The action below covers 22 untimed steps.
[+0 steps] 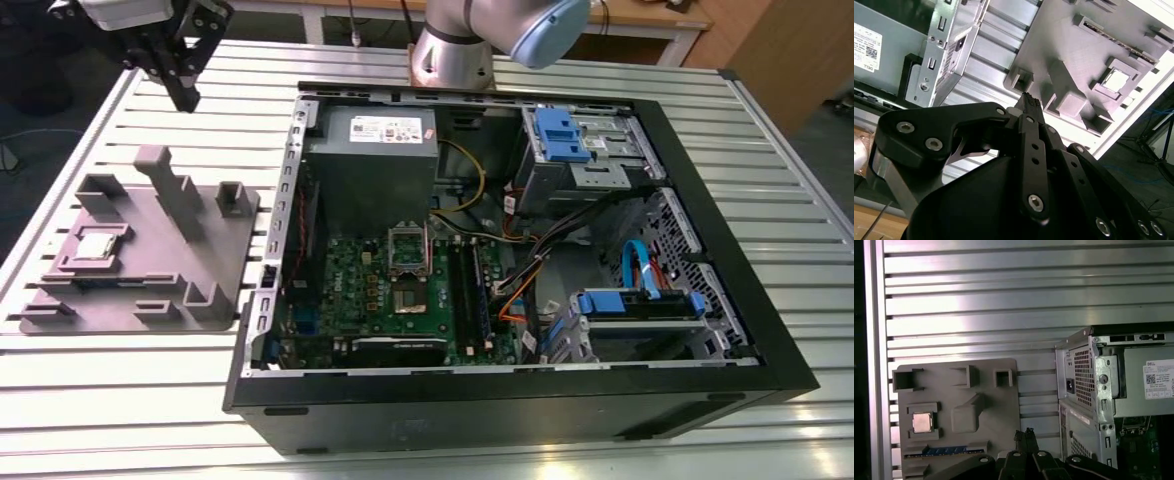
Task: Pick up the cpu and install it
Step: 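Reach for the cpu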
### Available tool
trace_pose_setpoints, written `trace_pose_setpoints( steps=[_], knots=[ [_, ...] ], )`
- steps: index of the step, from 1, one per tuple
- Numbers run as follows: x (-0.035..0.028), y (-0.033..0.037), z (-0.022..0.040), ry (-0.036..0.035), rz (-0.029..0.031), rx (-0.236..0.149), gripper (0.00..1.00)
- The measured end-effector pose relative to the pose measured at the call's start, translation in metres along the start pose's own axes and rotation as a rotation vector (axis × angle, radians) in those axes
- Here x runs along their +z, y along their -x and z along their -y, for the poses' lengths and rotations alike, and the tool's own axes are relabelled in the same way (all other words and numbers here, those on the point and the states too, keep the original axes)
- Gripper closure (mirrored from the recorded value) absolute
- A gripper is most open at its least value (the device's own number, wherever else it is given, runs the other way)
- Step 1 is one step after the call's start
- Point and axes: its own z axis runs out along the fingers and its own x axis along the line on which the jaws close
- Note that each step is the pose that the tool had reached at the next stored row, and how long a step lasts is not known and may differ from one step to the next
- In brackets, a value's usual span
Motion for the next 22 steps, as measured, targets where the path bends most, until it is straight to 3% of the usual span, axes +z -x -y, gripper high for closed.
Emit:
trace_pose_setpoints(
  steps=[7,16,22],
  knots=[
    [0.0022,-0.0151,0.0012,0.0,0.0,0.0,0.9],
    [0.0022,-0.016,0.0013,0.0,0.0,0.0,0.9],
    [0.003,-0.021,0.0017,-0.0001,-0.0001,0.0,0.9]
  ],
)
